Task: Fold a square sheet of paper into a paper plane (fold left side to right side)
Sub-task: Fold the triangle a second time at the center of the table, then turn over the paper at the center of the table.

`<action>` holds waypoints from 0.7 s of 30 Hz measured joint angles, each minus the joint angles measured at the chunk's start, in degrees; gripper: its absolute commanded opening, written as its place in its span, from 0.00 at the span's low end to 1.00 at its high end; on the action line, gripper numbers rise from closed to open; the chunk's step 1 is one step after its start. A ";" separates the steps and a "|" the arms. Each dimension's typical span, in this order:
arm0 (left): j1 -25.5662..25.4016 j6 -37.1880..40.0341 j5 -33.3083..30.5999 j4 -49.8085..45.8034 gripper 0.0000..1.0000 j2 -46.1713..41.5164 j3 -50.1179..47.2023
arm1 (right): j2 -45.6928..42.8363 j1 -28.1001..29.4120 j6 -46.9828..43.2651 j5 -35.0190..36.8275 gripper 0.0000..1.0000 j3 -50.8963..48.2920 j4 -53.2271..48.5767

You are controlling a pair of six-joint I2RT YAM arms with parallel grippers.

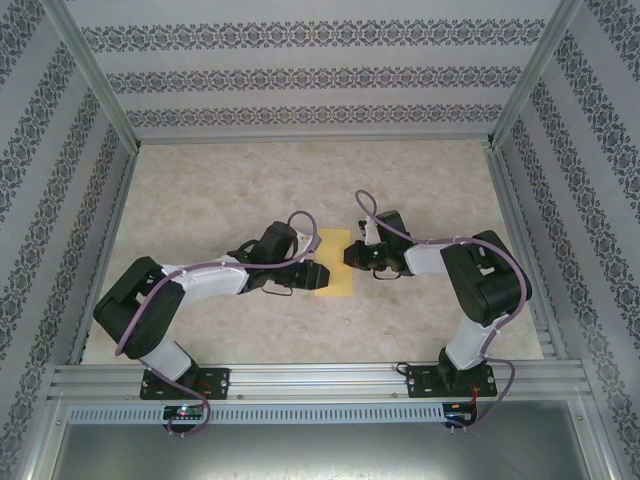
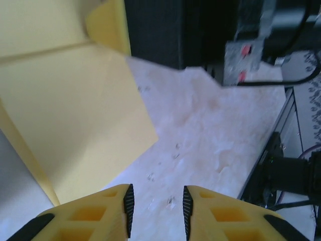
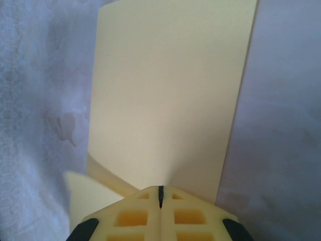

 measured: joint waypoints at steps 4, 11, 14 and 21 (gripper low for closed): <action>2.10 0.00 -2.12 -1.31 0.43 0.11 1.57 | -6.82 -0.02 -1.29 2.32 0.30 0.00 -3.89; 2.62 0.15 -2.40 -1.92 0.47 6.10 4.72 | -21.46 -0.98 -2.75 6.40 0.58 -2.58 -7.13; 2.62 0.28 -2.36 -1.99 0.47 8.46 5.75 | -27.28 -2.03 -2.89 7.61 0.68 -6.34 -8.90; 2.62 1.22 -1.84 -1.90 0.20 11.85 8.41 | -35.56 -2.43 -2.58 7.17 0.93 -10.43 -12.79</action>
